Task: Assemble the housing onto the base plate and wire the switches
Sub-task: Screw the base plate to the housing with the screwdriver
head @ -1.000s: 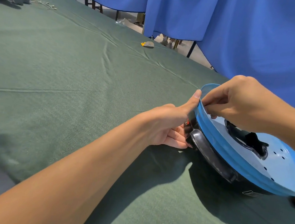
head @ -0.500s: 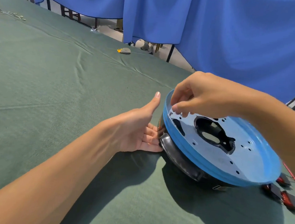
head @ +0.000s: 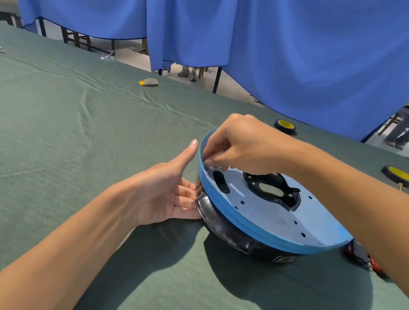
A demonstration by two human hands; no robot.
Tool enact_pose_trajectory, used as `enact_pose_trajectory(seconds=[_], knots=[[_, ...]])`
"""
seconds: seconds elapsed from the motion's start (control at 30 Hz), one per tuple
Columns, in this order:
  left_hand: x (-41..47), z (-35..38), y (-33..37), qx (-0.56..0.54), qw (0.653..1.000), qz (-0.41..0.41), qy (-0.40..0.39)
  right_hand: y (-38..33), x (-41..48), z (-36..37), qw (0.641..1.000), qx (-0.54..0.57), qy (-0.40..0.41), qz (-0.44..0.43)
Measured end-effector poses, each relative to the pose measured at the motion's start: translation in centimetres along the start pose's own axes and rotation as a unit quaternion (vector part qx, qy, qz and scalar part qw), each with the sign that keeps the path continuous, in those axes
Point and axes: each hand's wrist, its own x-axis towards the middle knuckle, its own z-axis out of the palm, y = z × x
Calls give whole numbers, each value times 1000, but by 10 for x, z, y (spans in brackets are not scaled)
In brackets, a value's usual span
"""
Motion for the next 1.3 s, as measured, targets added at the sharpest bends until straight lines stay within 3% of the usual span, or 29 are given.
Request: enact_pose_trajectory(seconds=[0.27,0.6,0.73,0.9,1.17,1.3], knots=[[0,-1,0,-6,1000,2,8,-5,-1,2,1000,-19,6,-12],[-2,2,0,-17,1000,5,16,-1,4,4,999,-20,5,35],[-2,2,0,-21,1000,5,15,2,4,9,997,-74,23,21],[-3,4,1,-23,1000,2,19,3,-4,0,999,-33,-5,-12],[-4,3,1,-16,1000,5,18,2,1,8,994,-110,10,-21],[-3,3,1,-15,1000,1,21,1,-2,2,997,-77,-4,-26]])
